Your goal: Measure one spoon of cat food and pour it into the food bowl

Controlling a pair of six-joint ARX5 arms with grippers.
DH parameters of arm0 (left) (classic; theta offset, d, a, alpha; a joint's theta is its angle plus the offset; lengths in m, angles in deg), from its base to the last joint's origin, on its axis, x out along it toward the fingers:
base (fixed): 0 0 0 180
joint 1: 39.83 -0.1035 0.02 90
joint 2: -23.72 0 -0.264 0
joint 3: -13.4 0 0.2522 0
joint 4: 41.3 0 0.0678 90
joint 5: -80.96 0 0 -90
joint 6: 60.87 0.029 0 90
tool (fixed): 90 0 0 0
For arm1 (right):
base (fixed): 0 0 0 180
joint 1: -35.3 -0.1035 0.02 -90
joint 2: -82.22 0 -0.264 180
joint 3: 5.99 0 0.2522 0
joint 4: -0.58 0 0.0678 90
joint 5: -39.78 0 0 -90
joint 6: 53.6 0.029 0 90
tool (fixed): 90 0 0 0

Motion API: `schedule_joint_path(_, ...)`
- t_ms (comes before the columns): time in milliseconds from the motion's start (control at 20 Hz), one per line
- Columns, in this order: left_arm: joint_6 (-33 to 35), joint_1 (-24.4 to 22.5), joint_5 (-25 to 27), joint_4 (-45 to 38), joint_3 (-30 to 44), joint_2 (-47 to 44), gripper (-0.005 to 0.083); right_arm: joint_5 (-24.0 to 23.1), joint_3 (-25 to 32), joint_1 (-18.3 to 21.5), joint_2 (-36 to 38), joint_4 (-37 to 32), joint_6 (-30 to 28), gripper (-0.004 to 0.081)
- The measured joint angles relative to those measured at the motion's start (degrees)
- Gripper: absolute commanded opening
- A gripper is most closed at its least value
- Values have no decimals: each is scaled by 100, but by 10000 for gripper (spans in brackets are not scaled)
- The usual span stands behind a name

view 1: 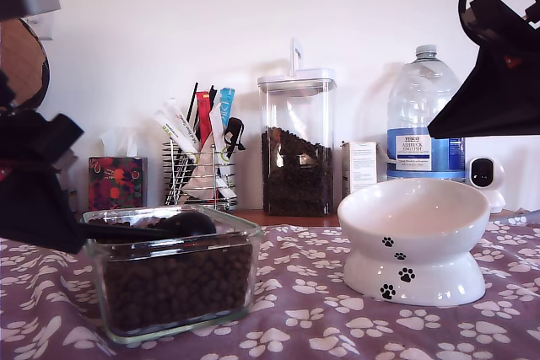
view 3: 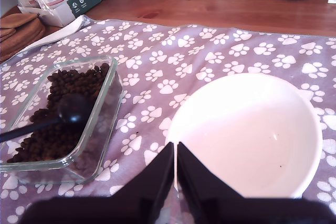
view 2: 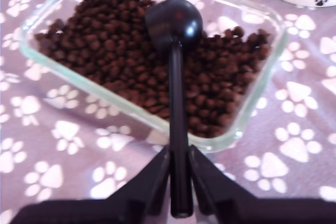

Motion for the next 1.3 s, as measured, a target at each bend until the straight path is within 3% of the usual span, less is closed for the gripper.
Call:
schedule_joint_path(150, 334, -249, -181, 323, -61, -334, -24, 0, 0, 0, 0, 0, 0, -13)
schedule_joint_path(450, 658, -1010, -1790, 428, -295, -881, -24, 92, 0, 2, 0, 4, 2, -13)
schedule_joint_path(850, 1475, -2483, -3521, 1025, -662, -863, -24, 2433, 0, 0, 0, 96, 2, -13)
schedule_joint_path(1150, 1963, -3482, -4907, 1370, -887, -367, -24, 3169, 0, 0, -2, 179, 4, -13)
schedule_joint_path(1300, 2417, -3628, -5095, 1886, -1215, -81, -24, 3171, 0, 0, -2, 181, 2, -13)
